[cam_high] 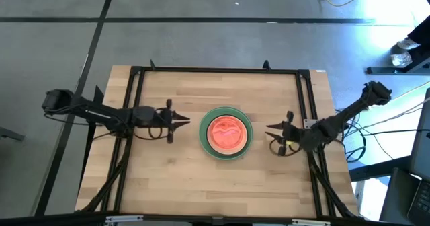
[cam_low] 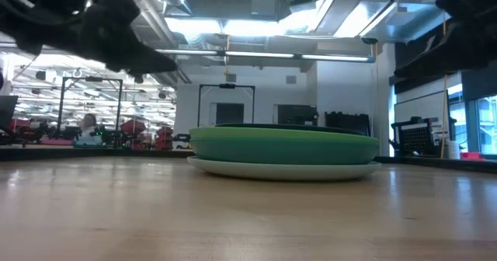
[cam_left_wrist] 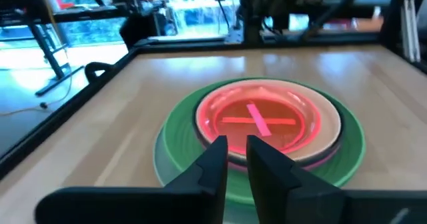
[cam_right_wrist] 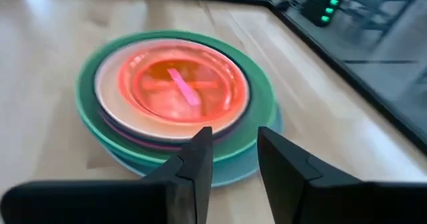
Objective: Stack plastic plates
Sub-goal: Return to Home Position
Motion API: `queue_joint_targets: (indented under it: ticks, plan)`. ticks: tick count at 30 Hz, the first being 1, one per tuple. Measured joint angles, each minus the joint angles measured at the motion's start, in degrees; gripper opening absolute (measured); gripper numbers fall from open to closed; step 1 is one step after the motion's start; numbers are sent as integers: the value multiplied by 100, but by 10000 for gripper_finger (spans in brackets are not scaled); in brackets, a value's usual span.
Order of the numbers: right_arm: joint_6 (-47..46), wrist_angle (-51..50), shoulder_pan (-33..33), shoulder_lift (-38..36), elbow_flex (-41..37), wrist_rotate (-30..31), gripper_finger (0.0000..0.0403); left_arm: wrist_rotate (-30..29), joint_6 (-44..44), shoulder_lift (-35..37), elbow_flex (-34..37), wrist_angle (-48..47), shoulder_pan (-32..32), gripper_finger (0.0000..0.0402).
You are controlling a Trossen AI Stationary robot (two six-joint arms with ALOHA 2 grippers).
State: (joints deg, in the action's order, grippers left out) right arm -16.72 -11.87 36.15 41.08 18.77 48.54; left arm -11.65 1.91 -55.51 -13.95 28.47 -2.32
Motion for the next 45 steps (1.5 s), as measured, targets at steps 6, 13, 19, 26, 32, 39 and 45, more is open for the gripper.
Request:
queue_joint_targets:
  ticks: [6, 13, 19, 26, 32, 39, 45]
  plan:
    - [670, 1227, -662, -1037, -851, -1120, 110, 80, -376, 831, 742, 460, 156, 21]
    - [681, 1358, -1588, -2251, -1335, -2539, 49, 84, -482, 1837, 1314, 472, 204, 3]
    - [807, 1513, -2180, -2929, -1774, -3508, 12, 83, -498, 2381, 1352, -43, 204, 2]
    - [1052, 1503, -2958, -3130, -1834, -4641, 5, 511, -369, 2558, 1352, -105, 204, 3]
    - [1250, 1512, -3792, -3173, -1834, -5129, 6, 574, -245, 2733, 1352, -102, 351, 3]
    - [1407, 1368, -4426, -3394, -1834, -5171, 7, 857, -334, 3463, 1352, -407, 851, 2]
    - [1511, 1341, -4560, -3475, -1836, -5113, 7, 906, -602, 4337, 1352, -1535, 1066, 1]
